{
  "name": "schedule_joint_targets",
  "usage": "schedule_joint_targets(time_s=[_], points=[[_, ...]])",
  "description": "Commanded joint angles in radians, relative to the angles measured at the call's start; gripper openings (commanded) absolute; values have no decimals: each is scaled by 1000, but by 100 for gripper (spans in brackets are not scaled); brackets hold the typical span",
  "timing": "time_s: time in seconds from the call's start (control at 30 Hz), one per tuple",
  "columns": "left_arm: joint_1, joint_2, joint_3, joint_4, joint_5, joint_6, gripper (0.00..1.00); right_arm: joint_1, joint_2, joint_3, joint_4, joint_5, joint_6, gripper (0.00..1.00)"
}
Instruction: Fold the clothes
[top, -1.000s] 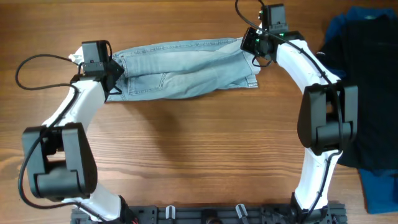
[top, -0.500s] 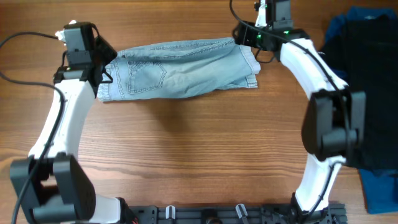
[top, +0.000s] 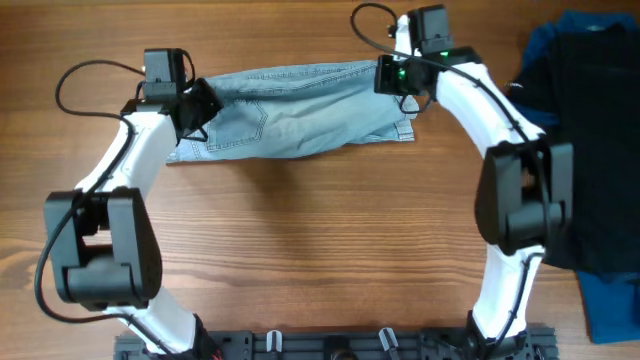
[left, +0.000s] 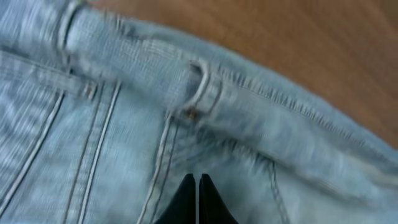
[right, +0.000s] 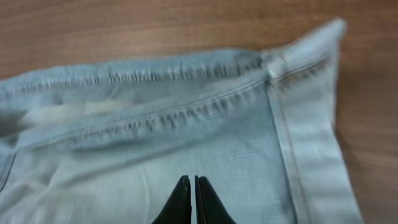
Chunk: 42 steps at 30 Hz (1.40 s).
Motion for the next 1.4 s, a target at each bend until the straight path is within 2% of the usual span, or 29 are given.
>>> schedule_joint_targets(time_s=[0.0,0.2,0.27,0.3,0.4,0.5,0.53,0.6,0.67,0.77,0.83,0.87,0.93,1.03,1.07,1.2,1.37], points=[[-1,63,3,101,7,11,4,6,70,3,93,-14,35,4],[0,198,3,289,-30,8,4,6,174,3,306,46,130,6],[0,227,3,346,-98,9,4,6,196,3,407,50,129,14],[0,227,3,368,-117,12,4,5,196,3,440,50,127,21],[8,189,20,400,-130,13,4,-5,160,4,491,41,106,27],[10,59,40,336,-127,13,4,-13,43,4,360,-16,21,42],[8,21,40,307,-127,12,4,-13,2,4,282,-15,3,44],[6,-65,40,200,-115,12,4,-13,-71,4,101,-14,1,42],[5,-136,40,19,-112,12,4,-13,-116,4,-115,13,-20,33],[5,-133,40,-195,-113,12,9,-13,-103,-17,-288,53,30,33],[6,-110,40,-251,-113,12,16,-13,-94,-40,-322,53,124,33],[8,-96,40,-262,-116,13,27,-13,-90,-52,-333,53,188,34],[10,-79,40,-264,-117,12,40,-13,-87,-57,-351,54,269,41],[14,-67,40,-264,-127,13,50,-13,-80,-58,-343,58,324,52],[14,-67,40,-264,-137,13,57,-13,-75,-58,-344,72,349,55],[15,-67,40,-269,-139,13,59,-12,-47,-62,-346,75,411,58],[16,-67,40,-282,-140,12,60,-12,15,-62,-304,60,454,54]])
